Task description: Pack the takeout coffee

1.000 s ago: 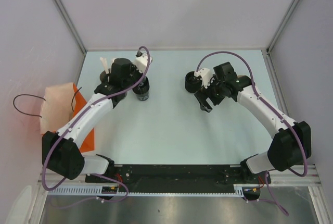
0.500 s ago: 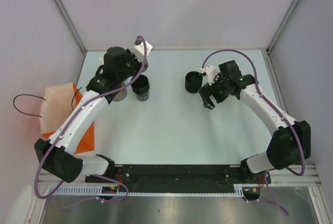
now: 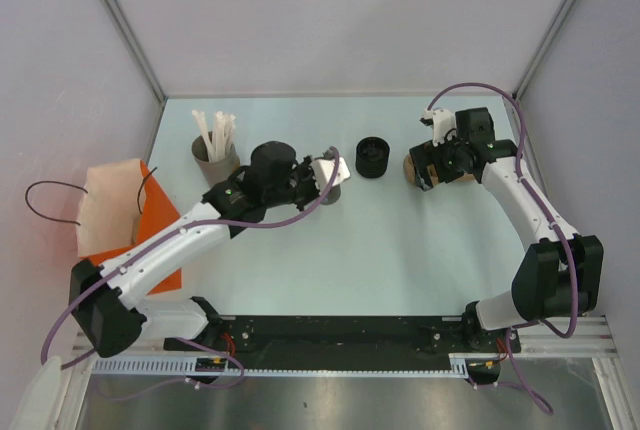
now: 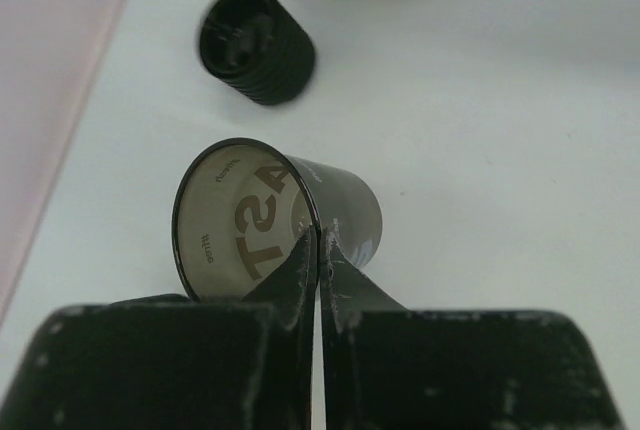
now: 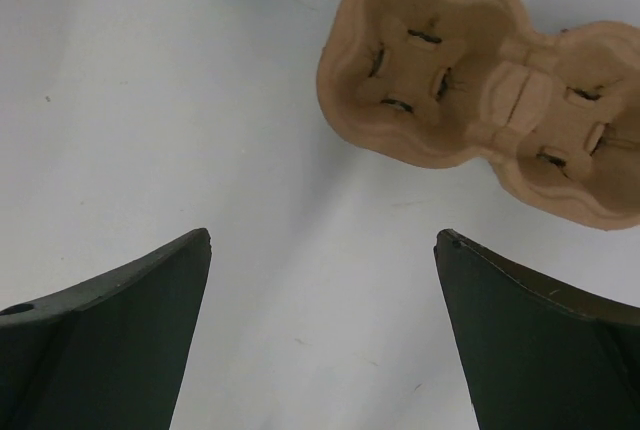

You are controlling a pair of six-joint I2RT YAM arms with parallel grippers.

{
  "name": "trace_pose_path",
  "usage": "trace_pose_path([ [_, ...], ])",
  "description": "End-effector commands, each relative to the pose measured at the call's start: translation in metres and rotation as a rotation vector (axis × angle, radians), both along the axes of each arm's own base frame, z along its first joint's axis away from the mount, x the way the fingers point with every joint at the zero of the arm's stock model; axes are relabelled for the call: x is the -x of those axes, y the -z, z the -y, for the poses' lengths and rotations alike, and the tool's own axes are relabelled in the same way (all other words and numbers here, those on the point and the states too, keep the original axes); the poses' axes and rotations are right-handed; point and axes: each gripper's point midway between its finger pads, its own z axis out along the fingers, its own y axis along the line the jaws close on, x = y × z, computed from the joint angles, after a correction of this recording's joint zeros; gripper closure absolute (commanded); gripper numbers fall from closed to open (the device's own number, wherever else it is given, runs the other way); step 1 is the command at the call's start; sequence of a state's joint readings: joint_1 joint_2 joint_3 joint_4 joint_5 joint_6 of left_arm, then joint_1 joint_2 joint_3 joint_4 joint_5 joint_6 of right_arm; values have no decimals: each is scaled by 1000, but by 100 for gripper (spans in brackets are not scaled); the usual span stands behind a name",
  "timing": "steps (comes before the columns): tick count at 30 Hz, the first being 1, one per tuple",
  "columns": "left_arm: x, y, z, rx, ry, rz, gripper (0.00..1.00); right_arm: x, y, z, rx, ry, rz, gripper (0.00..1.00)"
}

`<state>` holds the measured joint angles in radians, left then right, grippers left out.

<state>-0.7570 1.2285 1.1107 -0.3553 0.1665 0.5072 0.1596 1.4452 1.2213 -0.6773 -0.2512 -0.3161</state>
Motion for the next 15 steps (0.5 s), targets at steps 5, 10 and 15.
trace_pose_path([
  [5, 27, 37, 50, 6, 137, -4, 100, -8, -17, 16, -32, 66, 60, 0],
  [10, 47, 69, 70, -21, 186, -20, 100, -9, -18, 18, -32, 69, 62, 0],
  [15, 60, 91, 78, -39, 204, -29, 100, -8, -17, 18, -31, 67, 58, 0],
])
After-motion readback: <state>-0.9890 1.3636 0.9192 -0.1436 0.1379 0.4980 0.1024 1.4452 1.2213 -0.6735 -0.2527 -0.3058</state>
